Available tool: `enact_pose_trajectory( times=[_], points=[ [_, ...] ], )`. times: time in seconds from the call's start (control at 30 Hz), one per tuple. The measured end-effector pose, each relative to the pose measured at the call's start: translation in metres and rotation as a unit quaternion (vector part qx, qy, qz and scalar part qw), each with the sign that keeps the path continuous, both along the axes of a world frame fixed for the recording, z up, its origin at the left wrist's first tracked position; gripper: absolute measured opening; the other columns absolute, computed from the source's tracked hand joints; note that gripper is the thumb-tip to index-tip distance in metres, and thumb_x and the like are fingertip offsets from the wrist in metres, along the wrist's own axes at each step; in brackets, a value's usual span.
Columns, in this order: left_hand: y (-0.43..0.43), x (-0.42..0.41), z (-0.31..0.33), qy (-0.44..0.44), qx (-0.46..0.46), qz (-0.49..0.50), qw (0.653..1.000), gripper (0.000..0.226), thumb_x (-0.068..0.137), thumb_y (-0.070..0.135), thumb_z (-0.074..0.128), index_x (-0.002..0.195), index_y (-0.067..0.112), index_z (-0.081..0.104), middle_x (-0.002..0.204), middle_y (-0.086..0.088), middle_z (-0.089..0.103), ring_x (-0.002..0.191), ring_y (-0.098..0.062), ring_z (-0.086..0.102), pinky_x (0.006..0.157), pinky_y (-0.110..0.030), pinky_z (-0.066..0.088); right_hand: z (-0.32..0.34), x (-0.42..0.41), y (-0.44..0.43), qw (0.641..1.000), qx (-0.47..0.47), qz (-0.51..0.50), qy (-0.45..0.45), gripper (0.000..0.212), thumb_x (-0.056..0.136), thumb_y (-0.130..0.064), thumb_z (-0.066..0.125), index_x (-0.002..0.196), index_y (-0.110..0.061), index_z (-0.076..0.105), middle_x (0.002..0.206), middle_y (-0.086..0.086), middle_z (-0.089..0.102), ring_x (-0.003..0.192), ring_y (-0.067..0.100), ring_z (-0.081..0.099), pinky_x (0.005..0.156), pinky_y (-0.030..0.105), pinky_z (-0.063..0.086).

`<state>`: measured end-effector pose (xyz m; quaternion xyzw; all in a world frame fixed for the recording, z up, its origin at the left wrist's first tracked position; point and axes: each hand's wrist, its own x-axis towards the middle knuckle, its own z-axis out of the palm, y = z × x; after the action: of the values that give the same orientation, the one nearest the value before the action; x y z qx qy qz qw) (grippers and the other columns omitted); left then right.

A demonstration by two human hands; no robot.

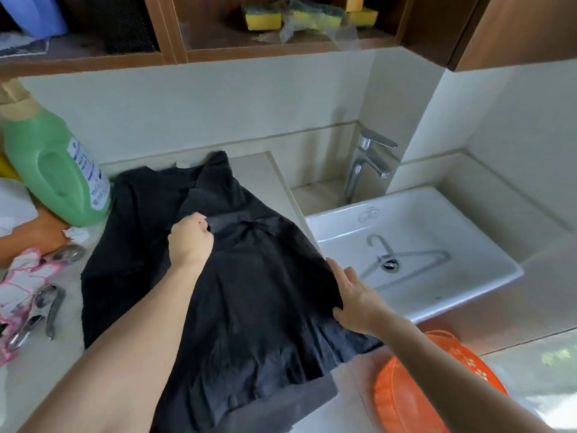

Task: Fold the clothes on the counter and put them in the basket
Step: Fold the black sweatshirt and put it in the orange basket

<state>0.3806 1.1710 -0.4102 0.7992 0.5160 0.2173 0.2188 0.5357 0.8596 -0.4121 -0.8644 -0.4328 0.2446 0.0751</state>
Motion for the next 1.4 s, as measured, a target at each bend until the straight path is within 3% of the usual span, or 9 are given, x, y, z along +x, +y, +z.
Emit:
enact_pose_trajectory(
  times=[0.2, 0.33, 0.4, 0.5, 0.67, 0.9, 1.2, 1.33, 1.4],
  points=[
    [0.017, -0.035, 0.033, 0.012, -0.109, 0.103, 0.989, 0.037, 0.091, -0.001, 0.048, 0.127, 0.0, 0.053, 0.134, -0.023, 0.05, 0.111, -0.045, 0.055, 0.089, -0.039, 0.047, 0.015, -0.023, -0.04, 0.996, 0.052, -0.068, -0.012, 0.079, 0.084, -0.015, 0.047, 0.152, -0.03, 0.01, 0.108, 0.006, 0.058, 0.092, 0.032, 0.059, 0.08, 0.043, 0.052],
    [-0.068, -0.041, 0.026, -0.039, -0.157, -0.015, 0.987, 0.023, 0.093, 0.003, 0.055, 0.114, 0.01, 0.059, 0.117, -0.016, 0.065, 0.087, -0.029, 0.068, 0.078, -0.037, 0.056, 0.028, -0.049, -0.039, 0.985, 0.15, -0.08, -0.034, 0.057, 0.094, -0.01, 0.039, 0.147, -0.025, 0.023, 0.091, 0.005, 0.056, 0.08, 0.032, 0.057, 0.071, 0.04, 0.047],
    [-0.125, -0.031, 0.023, -0.09, -0.321, -0.087, 0.939, 0.015, 0.097, 0.014, 0.058, 0.111, 0.008, 0.063, 0.095, -0.012, 0.074, 0.077, -0.021, 0.074, 0.067, -0.032, 0.058, 0.033, -0.063, -0.036, 0.983, 0.172, -0.066, -0.026, 0.053, 0.096, -0.013, 0.043, 0.144, -0.027, 0.028, 0.102, 0.01, 0.063, 0.088, 0.036, 0.06, 0.076, 0.042, 0.049],
    [-0.194, -0.011, 0.031, -0.157, -0.511, -0.103, 0.839, 0.025, 0.098, 0.034, 0.061, 0.106, 0.012, 0.068, 0.097, -0.008, 0.075, 0.086, -0.022, 0.074, 0.08, -0.037, 0.06, 0.039, -0.083, -0.036, 0.984, 0.176, -0.022, -0.027, 0.066, 0.088, -0.023, 0.061, 0.145, -0.032, 0.028, 0.122, 0.007, 0.06, 0.103, 0.033, 0.061, 0.084, 0.044, 0.052],
    [-0.221, 0.001, 0.029, -0.208, -0.564, -0.045, 0.798, 0.017, 0.094, 0.022, 0.066, 0.105, 0.01, 0.071, 0.109, -0.008, 0.072, 0.094, -0.023, 0.07, 0.074, -0.034, 0.057, 0.042, -0.103, -0.051, 0.987, 0.146, -0.026, -0.062, 0.074, 0.081, -0.011, 0.067, 0.145, -0.024, 0.029, 0.115, 0.006, 0.039, 0.093, 0.03, 0.057, 0.08, 0.042, 0.051],
    [-0.22, -0.003, 0.038, -0.284, -0.621, -0.032, 0.73, 0.039, 0.087, 0.032, 0.076, 0.112, 0.005, 0.066, 0.108, -0.018, 0.072, 0.1, -0.034, 0.07, 0.087, -0.045, 0.058, 0.045, -0.123, -0.073, 0.953, 0.275, -0.081, -0.097, 0.04, 0.082, -0.003, 0.061, 0.118, -0.021, 0.061, 0.102, 0.002, 0.063, 0.087, 0.025, 0.062, 0.073, 0.035, 0.052],
    [-0.206, -0.008, 0.044, -0.373, -0.542, 0.056, 0.751, 0.012, 0.094, 0.009, 0.066, 0.098, -0.002, 0.061, 0.096, -0.017, 0.063, 0.084, -0.032, 0.066, 0.067, -0.037, 0.056, 0.046, -0.129, -0.086, 0.893, 0.406, -0.006, -0.193, 0.04, 0.063, 0.015, 0.054, 0.074, -0.018, 0.075, 0.102, -0.006, 0.074, 0.079, 0.017, 0.07, 0.064, 0.031, 0.057],
    [-0.2, -0.038, 0.009, -0.243, -0.521, 0.068, 0.816, 0.027, 0.097, 0.015, 0.058, 0.121, 0.0, 0.058, 0.089, -0.011, 0.059, 0.078, -0.028, 0.062, 0.063, -0.039, 0.054, 0.034, -0.143, -0.087, 0.983, 0.1, 0.154, 0.015, 0.028, 0.089, -0.017, 0.063, 0.113, -0.028, 0.07, 0.125, -0.009, 0.065, 0.108, 0.012, 0.063, 0.092, 0.03, 0.052],
    [-0.196, -0.052, -0.004, -0.223, -0.498, 0.063, 0.836, 0.025, 0.099, 0.015, 0.056, 0.122, 0.004, 0.059, 0.086, -0.006, 0.057, 0.076, -0.024, 0.059, 0.068, -0.038, 0.053, 0.026, -0.143, -0.089, 0.987, 0.11, 0.086, 0.075, 0.03, 0.094, -0.035, 0.063, 0.123, -0.029, 0.065, 0.124, -0.012, 0.065, 0.105, 0.006, 0.062, 0.094, 0.025, 0.05]
  ],
)
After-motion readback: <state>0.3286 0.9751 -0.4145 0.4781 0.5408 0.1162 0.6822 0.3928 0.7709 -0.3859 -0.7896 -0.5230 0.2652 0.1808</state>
